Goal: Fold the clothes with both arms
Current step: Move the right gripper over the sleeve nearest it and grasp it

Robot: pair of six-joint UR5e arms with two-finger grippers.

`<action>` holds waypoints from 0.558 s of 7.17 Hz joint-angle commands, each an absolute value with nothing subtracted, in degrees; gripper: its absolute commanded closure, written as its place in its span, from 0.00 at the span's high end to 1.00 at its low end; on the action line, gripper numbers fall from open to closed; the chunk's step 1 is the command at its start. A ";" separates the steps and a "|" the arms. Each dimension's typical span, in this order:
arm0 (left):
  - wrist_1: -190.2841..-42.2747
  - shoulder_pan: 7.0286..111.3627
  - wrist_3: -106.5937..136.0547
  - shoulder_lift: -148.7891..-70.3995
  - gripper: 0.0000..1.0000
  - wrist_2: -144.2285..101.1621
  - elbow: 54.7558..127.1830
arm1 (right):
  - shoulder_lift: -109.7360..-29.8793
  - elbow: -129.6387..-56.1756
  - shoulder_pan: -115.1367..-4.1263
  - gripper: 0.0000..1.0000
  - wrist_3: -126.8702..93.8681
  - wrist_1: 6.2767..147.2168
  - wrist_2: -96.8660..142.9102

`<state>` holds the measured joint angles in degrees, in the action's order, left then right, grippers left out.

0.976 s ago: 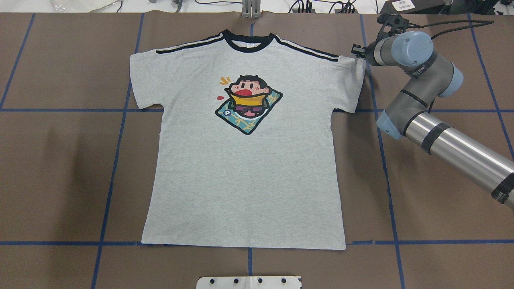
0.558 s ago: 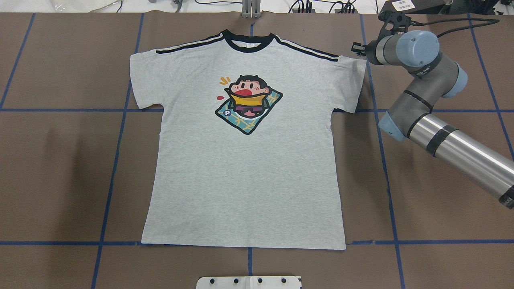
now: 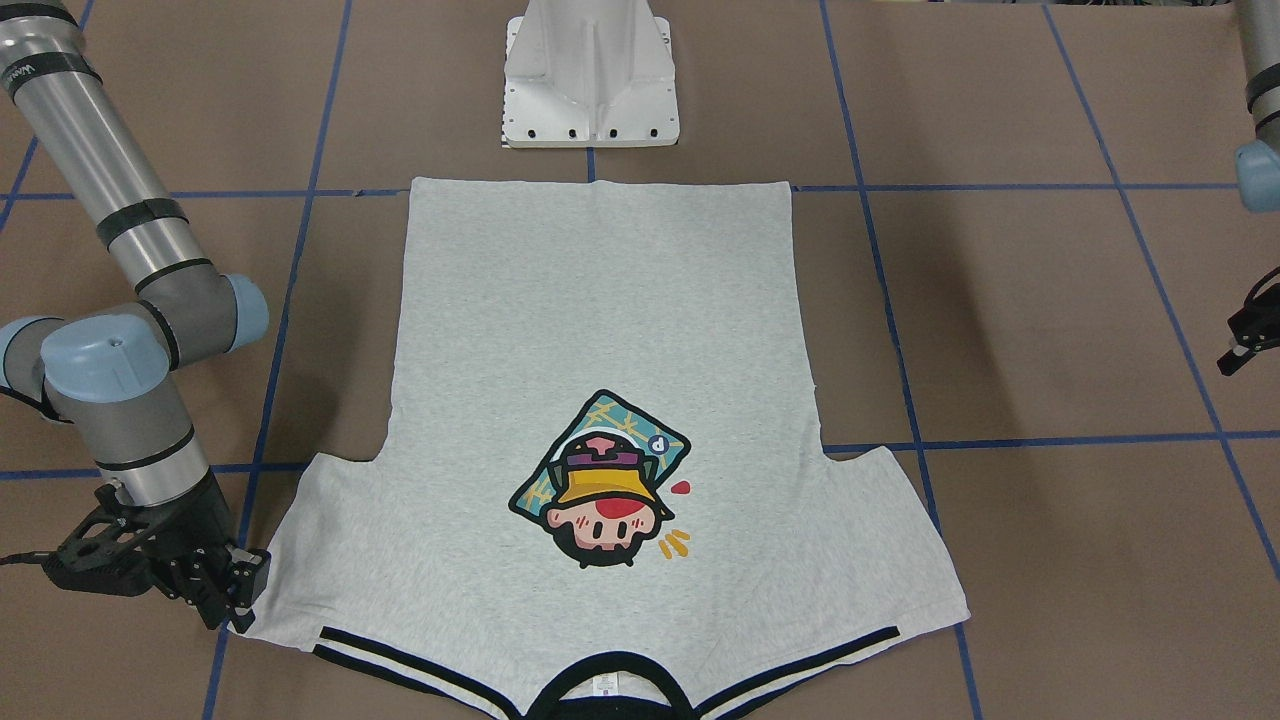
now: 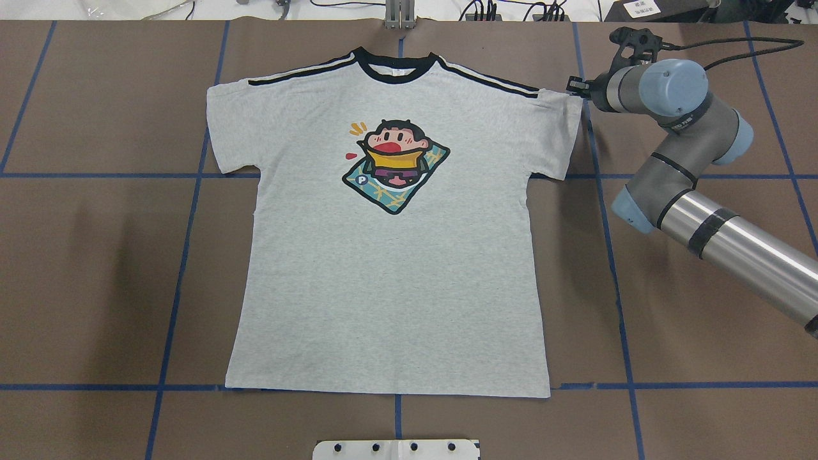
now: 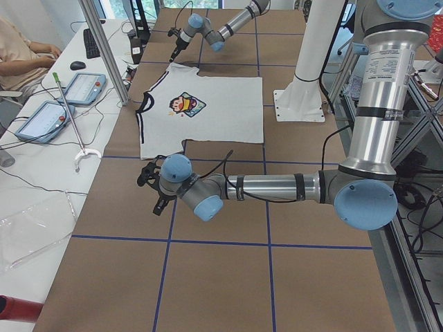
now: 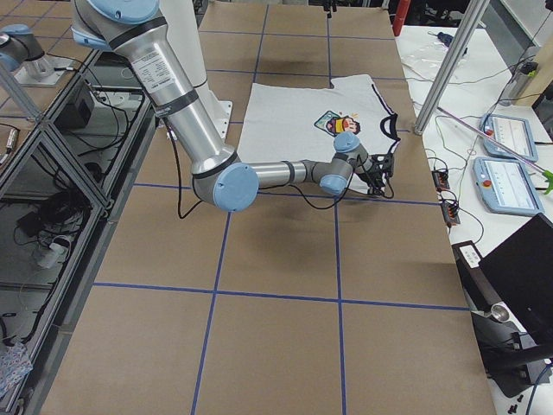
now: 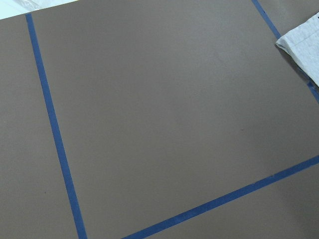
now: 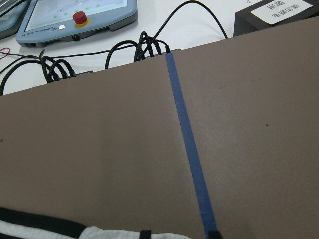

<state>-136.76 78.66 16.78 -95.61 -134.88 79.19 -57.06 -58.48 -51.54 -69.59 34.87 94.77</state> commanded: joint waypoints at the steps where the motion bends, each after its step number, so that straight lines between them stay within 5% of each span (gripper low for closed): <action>1: -136.76 78.66 16.70 -95.54 1.00 -134.91 79.10 | -56.87 -57.83 -51.42 0.78 -69.70 34.98 94.57; 4: -138.06 78.66 16.87 -95.54 1.00 -135.09 78.40 | -55.55 -55.03 -51.42 0.69 -69.61 34.98 94.31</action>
<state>-137.16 78.66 16.74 -95.54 -134.89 78.62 -56.21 -56.01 -51.40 -69.62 34.97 94.42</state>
